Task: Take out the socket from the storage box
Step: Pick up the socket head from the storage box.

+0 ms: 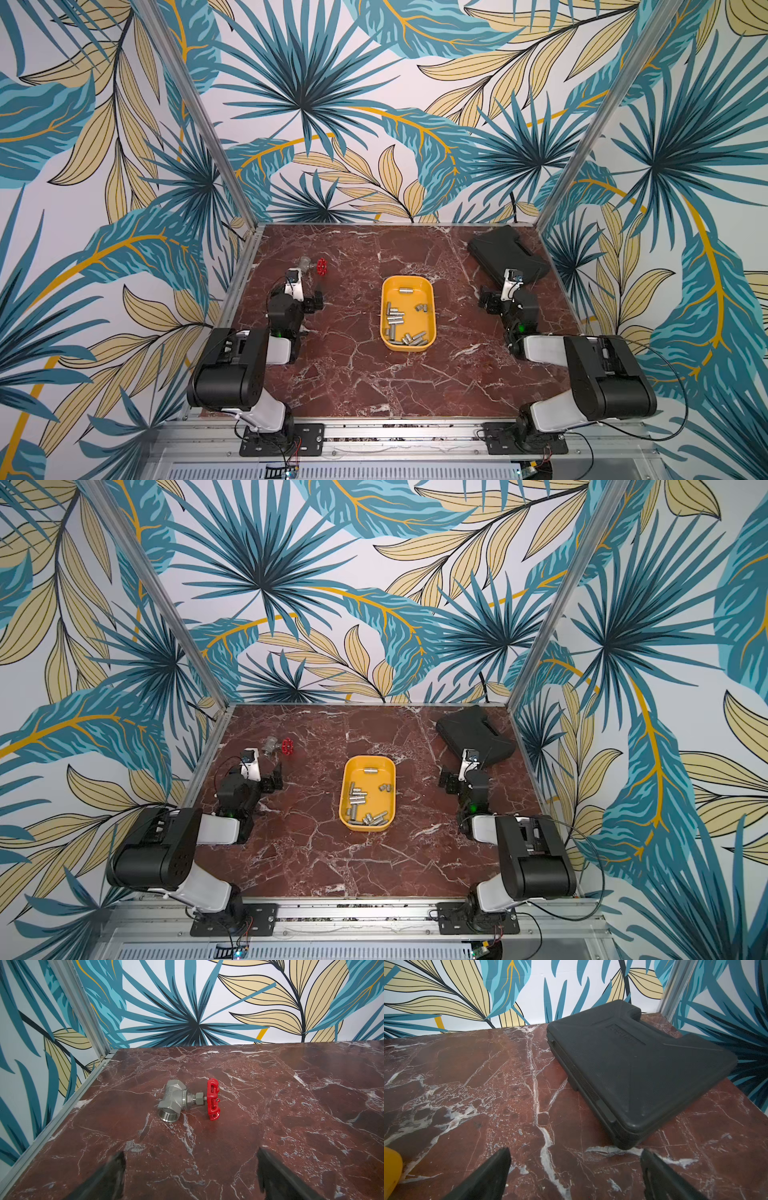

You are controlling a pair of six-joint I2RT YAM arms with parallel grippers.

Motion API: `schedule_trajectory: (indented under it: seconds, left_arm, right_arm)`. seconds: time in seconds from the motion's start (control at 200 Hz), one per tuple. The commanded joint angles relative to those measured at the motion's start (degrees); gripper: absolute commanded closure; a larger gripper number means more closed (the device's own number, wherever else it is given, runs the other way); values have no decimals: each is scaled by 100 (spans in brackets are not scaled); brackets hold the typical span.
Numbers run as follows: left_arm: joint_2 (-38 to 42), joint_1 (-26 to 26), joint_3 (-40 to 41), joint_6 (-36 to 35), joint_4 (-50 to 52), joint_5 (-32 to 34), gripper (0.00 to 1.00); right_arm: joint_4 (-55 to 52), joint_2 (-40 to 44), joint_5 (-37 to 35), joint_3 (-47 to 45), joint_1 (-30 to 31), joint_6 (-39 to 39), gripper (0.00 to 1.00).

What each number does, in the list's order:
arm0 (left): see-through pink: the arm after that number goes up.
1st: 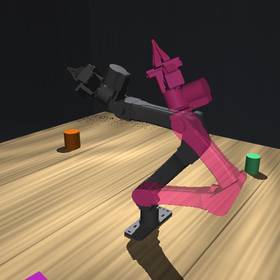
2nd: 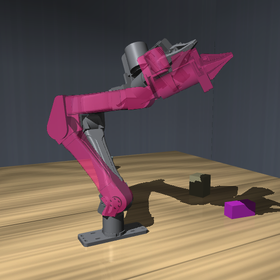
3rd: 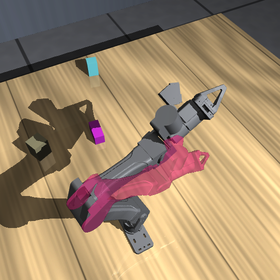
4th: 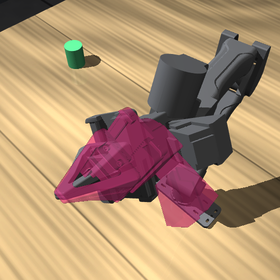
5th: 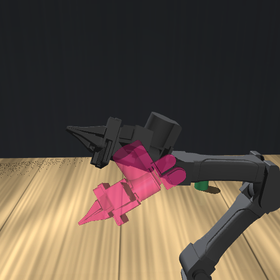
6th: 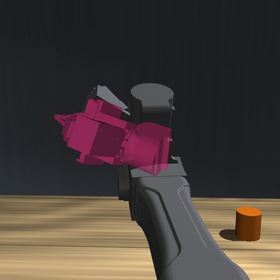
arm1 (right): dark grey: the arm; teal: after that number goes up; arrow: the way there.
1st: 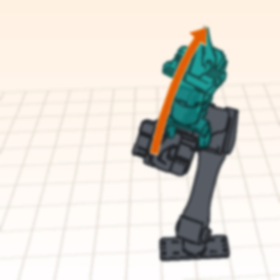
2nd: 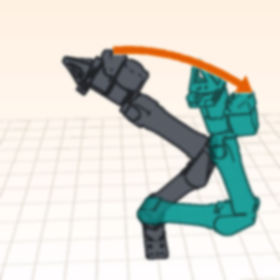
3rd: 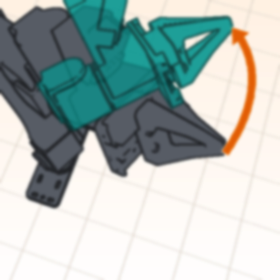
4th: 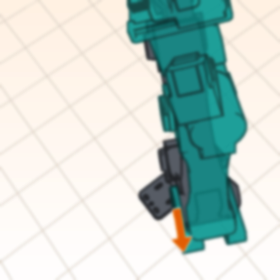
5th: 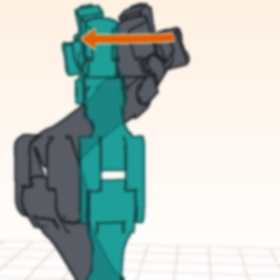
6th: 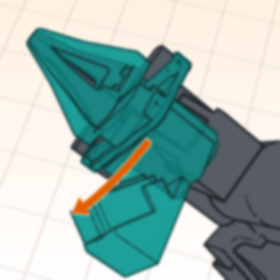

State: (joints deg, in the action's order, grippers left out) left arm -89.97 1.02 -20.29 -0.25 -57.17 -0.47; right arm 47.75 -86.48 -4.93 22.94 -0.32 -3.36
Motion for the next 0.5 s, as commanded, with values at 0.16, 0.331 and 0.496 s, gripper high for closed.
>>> schedule_trajectory:
  seconds: [0.16, 0.331, 0.496]
  left_arm:
    - [15, 21, -36, -47, 20, -46, 0]
    - [14, 30, -45, -38, 43, -62, 0]
    - [15, 30, -51, -39, 48, -72, 0]
  right_arm:
    - [103, 12, -89, 53, 32, 81, 0]
    - [48, -9, -153, 91, 71, 111, 0]
    - [-2, -27, -228, 123, 120, 140, 1]
